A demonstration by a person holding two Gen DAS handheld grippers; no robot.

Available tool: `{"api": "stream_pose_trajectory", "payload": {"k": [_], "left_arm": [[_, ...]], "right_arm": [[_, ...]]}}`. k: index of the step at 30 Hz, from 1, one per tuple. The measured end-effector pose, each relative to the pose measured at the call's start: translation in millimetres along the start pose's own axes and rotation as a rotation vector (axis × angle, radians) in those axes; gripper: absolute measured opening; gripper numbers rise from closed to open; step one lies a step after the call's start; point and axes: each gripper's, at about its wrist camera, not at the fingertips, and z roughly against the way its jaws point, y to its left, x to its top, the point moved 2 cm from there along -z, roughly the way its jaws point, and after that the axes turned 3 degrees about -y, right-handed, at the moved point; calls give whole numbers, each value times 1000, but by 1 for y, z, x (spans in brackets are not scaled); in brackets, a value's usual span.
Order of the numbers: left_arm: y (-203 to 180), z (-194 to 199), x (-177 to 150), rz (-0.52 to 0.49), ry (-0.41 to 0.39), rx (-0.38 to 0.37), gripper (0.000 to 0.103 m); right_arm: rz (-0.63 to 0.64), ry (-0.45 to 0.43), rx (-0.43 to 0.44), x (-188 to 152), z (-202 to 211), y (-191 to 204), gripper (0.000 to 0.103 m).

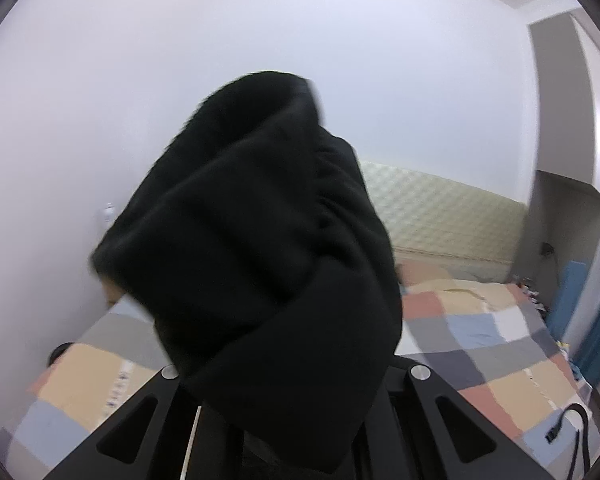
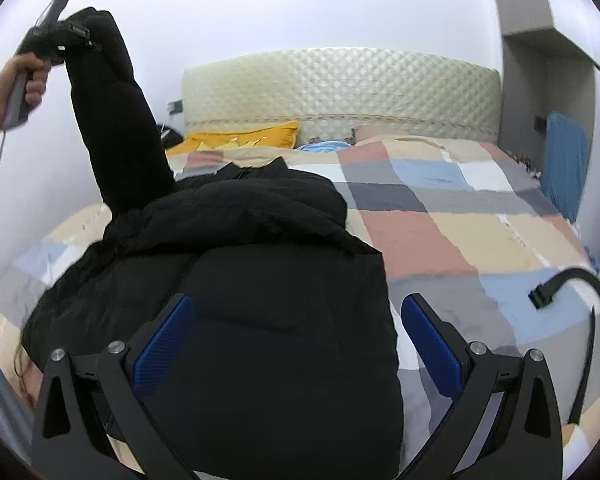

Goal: Fold large clothes
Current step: 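Lift the sleeve with the left tool and fold it across the jacket body, then lower the sleeve onto the jacket and open the left tool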

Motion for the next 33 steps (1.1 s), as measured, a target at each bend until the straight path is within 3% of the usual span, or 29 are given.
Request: {"api": "stream_pose_trajectory", "payload": {"k": [6,14,20,25,33], "left_arm": [[-74,-14,-28,-47,18,-88,8],[-159,-57,-94,-157,125,-194,8],[-200,-81,-159,-238,117,-158,8],[-235,-125,-212,-243,196,-172,9],[-270,-177,-287,-345,377,-91,12]], "right_arm": [[-34,-25,-9,2,7,-14,103],[-58,-36,-24,0,3,-24,103],[-67,-35,-44,-2,-2,-29,103],[-118,-43,-48,-2,-3,-41,103],[-177,-16,-53,-8,-19,-56,103]]}}
